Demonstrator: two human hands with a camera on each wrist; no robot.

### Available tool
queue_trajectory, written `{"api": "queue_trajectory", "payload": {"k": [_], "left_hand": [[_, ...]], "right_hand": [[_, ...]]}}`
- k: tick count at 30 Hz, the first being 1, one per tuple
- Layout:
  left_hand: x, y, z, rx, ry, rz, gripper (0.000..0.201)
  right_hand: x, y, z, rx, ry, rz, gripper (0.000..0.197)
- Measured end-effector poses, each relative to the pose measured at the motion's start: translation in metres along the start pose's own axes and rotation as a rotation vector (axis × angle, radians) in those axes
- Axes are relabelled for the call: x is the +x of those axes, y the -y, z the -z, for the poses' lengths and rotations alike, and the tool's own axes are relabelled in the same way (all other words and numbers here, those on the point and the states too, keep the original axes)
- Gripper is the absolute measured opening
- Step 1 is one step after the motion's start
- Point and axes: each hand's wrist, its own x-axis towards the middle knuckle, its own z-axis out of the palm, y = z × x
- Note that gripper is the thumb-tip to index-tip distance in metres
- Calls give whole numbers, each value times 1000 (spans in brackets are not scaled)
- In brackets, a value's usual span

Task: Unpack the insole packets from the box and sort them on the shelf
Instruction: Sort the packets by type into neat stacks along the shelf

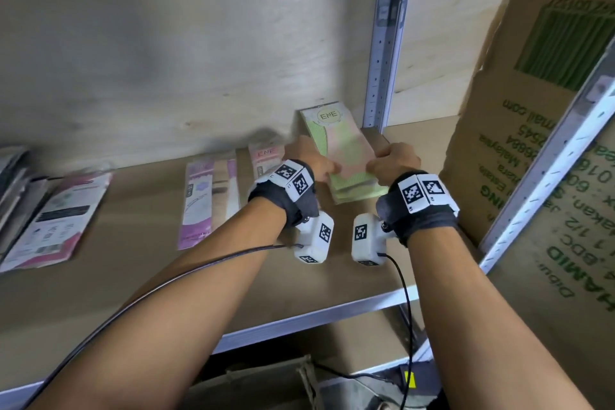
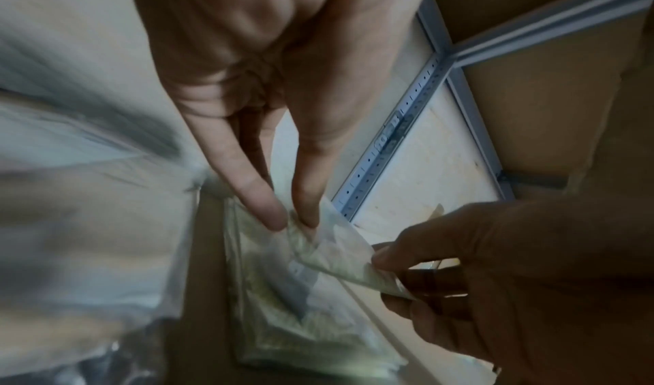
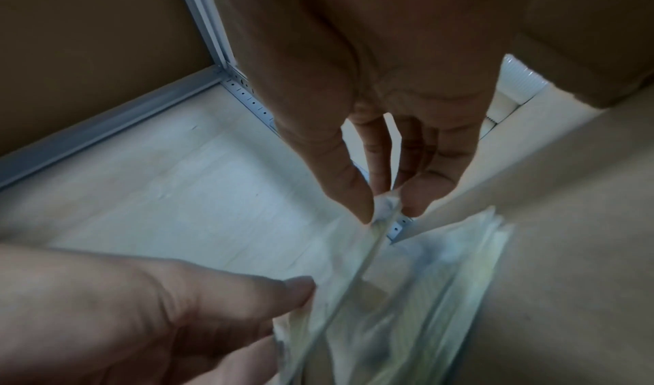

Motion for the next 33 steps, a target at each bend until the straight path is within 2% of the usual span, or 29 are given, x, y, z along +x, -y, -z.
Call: {"api": "queue_trajectory", "payload": {"k": [3, 7, 11, 16, 20, 26, 29, 31, 33], "left_hand": [[-2, -4, -8, 163, -34, 21, 49], [-2, -3, -14, 221, -63, 45, 65], [0, -4, -16, 146, -37, 56, 68], [-1, -6, -15, 281, -71, 47, 77], [-4, -7, -17, 249, -41, 30, 88], [-8, -10, -17, 323, -50, 29, 90], [-7, -10, -16, 288, -25, 35, 82], [-7, -10, -14, 293, -31, 22, 74], [-6, -9, -10, 325, -32, 10, 70]], "right_hand": [[0, -9, -1, -49, 41, -38, 27], [-1, -9, -4, -73, 50, -64, 34], [-1, -5, -7, -143, 37, -75, 28], [-1, -4, -10, -208, 33, -84, 25], [1, -3, -10, -216, 38, -101, 23], [3, -4, -10, -235, 32, -88, 16], [3, -4, -10, -234, 29, -78, 16], [2, -5, -9, -228, 39, -89, 8], [2, -6, -7, -211, 44, -96, 11]]}}
